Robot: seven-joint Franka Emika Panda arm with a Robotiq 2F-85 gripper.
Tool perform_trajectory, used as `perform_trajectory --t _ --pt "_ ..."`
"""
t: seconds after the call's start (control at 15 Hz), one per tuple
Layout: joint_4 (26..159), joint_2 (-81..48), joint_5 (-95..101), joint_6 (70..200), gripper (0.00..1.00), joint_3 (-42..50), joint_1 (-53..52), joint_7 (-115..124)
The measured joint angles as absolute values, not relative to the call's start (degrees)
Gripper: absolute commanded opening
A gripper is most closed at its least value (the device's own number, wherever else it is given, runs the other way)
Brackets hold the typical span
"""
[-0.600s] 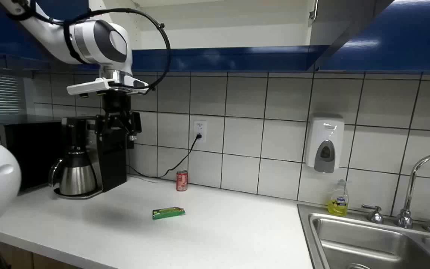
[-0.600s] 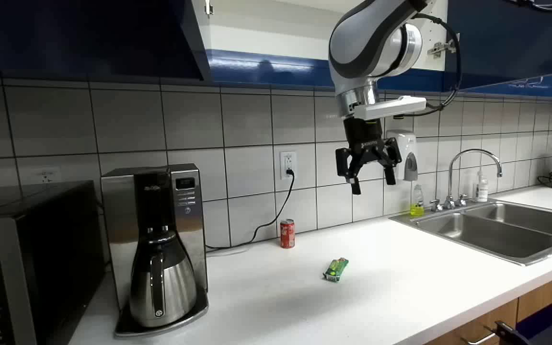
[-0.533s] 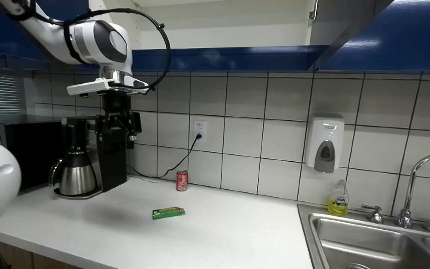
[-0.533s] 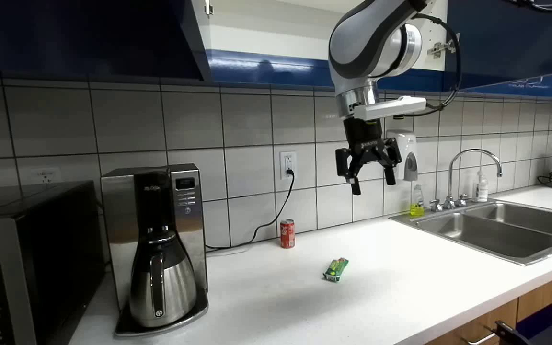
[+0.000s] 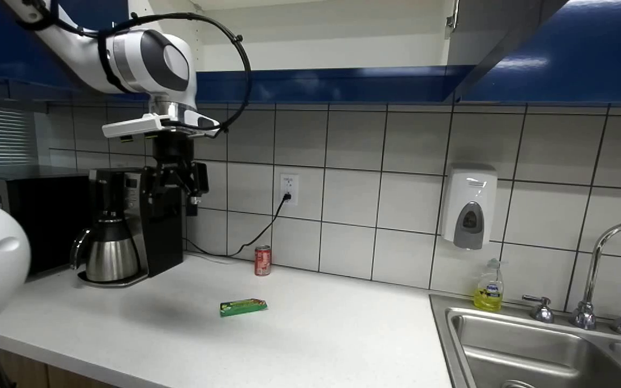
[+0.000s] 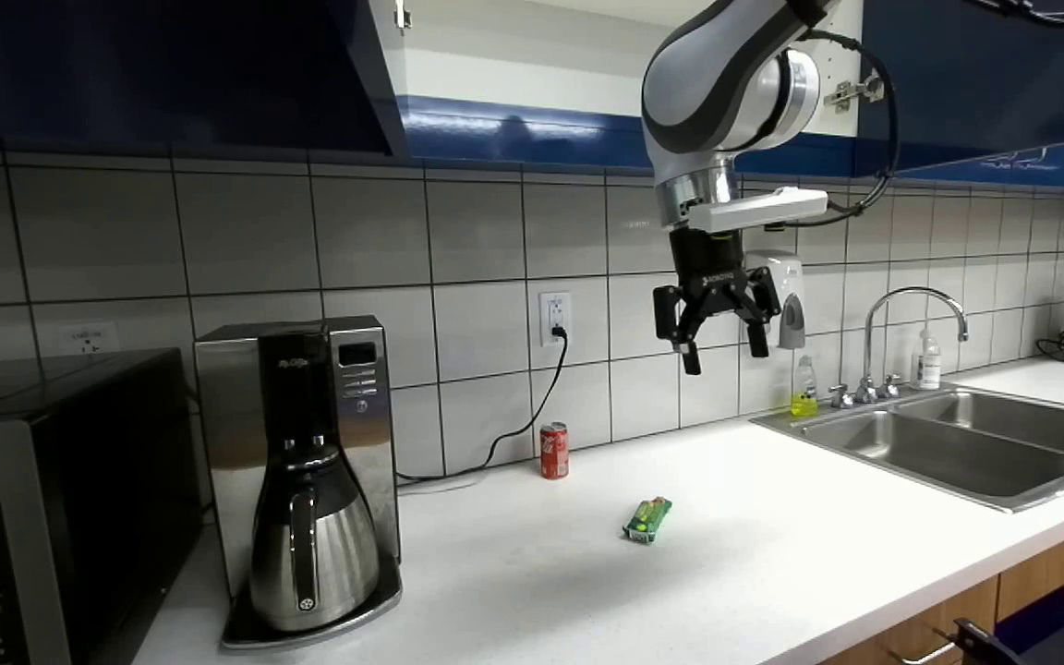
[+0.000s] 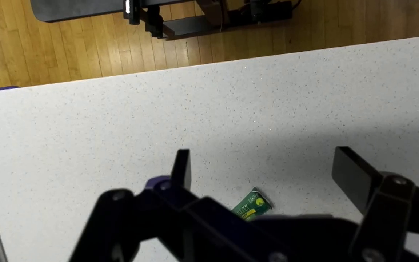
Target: Put the green snack bar in the top cabinet
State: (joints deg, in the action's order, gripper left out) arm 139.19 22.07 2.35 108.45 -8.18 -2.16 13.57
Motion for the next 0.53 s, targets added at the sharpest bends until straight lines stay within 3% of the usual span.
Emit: perform_trajectory --t 0.53 --pt "141.30 21.90 2.36 111.49 1.00 -3.24 -0.08 14.07"
